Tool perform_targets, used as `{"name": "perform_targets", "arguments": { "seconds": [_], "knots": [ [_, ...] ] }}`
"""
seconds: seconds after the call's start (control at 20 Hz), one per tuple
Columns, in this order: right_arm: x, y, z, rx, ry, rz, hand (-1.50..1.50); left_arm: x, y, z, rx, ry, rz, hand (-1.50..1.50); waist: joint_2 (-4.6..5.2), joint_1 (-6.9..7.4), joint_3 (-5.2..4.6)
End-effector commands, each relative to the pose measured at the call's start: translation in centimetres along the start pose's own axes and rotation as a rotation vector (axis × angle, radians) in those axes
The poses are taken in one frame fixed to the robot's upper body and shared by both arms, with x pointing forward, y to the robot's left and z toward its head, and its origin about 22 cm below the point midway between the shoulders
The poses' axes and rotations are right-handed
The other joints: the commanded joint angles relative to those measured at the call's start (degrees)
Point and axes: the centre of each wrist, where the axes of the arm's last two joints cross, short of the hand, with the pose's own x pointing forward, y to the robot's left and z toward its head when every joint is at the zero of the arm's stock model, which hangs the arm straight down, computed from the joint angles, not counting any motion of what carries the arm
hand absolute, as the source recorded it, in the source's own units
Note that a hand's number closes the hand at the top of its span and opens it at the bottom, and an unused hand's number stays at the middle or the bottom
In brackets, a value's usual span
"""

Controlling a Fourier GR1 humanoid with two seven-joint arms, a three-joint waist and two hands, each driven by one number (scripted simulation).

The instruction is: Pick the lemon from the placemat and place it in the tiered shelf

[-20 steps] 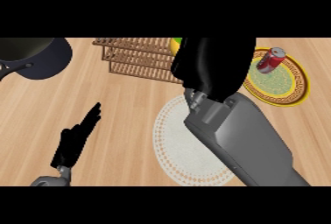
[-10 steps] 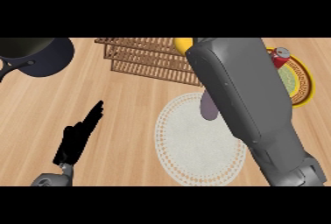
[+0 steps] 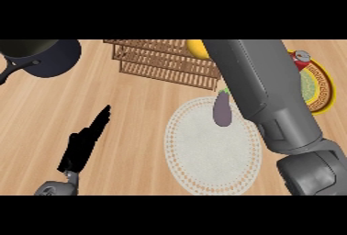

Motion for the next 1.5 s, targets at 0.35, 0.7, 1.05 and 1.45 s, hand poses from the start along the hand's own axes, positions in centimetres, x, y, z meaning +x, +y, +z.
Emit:
{"name": "perform_targets", "arguments": {
  "seconds": [0.35,0.7,1.05,1.45],
  "knots": [
    [-1.7,2.6,-1.7,0.211,0.191,-0.510,-1.50,0.9,-0.2,-0.5,-0.029,-0.019,-0.013,0.00,1.04,2.11,0.25],
    [-2.2,2.0,-2.7,0.169,0.181,-0.878,-1.50,0.4,-1.0,-0.8,-0.027,-0.013,-0.015,0.00,0.75,2.43,0.04],
    [-2.8,2.7,-2.8,-0.186,0.177,-0.993,-1.50,0.1,-0.4,0.1,-0.011,0.001,-0.005,0.00,0.17,1.04,-0.03],
    [-7.0,1.7,-5.4,-0.446,0.344,-1.046,-1.50,-2.4,1.9,1.9,0.058,0.061,0.030,0.00,-2.04,-4.34,-0.05]
  ]
}}
